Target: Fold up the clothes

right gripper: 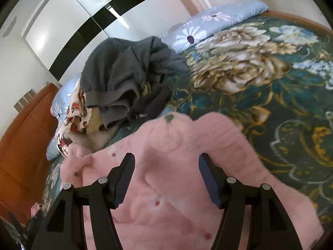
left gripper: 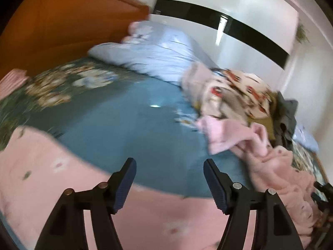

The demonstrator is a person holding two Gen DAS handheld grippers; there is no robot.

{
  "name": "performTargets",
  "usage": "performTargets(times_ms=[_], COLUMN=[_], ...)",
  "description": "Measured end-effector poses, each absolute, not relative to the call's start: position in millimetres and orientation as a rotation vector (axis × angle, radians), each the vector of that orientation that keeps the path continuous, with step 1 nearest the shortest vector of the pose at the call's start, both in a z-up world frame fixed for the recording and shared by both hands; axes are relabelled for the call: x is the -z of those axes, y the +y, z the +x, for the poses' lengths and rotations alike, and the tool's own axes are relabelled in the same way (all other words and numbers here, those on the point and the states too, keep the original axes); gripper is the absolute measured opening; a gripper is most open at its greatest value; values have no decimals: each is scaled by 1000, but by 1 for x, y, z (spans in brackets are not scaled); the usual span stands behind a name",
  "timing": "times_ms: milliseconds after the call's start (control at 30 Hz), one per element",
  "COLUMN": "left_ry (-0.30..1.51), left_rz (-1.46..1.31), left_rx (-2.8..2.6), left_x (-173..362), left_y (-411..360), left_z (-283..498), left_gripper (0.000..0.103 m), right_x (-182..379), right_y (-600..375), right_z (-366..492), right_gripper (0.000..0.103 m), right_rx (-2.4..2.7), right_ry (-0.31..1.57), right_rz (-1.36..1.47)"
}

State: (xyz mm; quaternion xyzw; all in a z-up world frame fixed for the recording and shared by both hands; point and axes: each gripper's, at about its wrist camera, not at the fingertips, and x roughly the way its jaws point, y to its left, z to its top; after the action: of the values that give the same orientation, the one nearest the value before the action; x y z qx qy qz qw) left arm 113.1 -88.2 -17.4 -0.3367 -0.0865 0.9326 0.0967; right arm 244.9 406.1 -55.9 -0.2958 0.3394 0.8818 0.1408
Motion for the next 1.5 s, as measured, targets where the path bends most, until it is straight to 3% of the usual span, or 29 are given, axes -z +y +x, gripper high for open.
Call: performTargets(times_ms=[200, 367, 400, 433, 467, 500, 667, 800, 1067, 1200, 1333, 1500], left_ry=[223, 468, 506, 520, 526, 532, 334, 195, -438, -471, -436, -274], left_rz=[-1005, -992, -981, -985, -995, -1005, -905, -816, -1256, -1328, -1268, -1272], left_rx=[-2707, -2795, -2822, -2842, -2861, -2880, -3114, -3337, -3417, -3353, -3341, -3334], left_x=[33, 50, 50, 49, 47, 45, 6, -25, 20, 23, -10, -25], left_y=[25, 70, 73, 71, 67, 64, -11, -114, -302, -315, -308, -288], left_z=[67, 33, 28, 23, 17, 12, 4, 13, 48, 53, 37, -12], left_gripper=[71, 71, 66, 55, 19, 5, 4, 4, 4, 4, 4, 8], right_x=[67, 68, 68, 68, 69, 69, 72, 72, 72, 71, 72, 72], right_y=[410, 403, 402, 402, 401, 401, 402, 402, 397, 393, 389, 385], right_z=[250, 250, 250, 249, 249, 248, 246, 246, 242, 242, 243, 241], right_gripper=[65, 67, 68, 69, 69, 70, 70, 70, 70, 70, 70, 70], right_rx=[-2580, -2630, -2638, -2647, -2648, -2648, -2653, -2653, -2631, -2613, -2599, -2586], right_ry=[1035, 995, 989, 987, 987, 989, 1002, 1005, 960, 943, 931, 896], right_rz=[-800, -788, -785, -793, -797, -801, -815, -814, -842, -863, -869, -884])
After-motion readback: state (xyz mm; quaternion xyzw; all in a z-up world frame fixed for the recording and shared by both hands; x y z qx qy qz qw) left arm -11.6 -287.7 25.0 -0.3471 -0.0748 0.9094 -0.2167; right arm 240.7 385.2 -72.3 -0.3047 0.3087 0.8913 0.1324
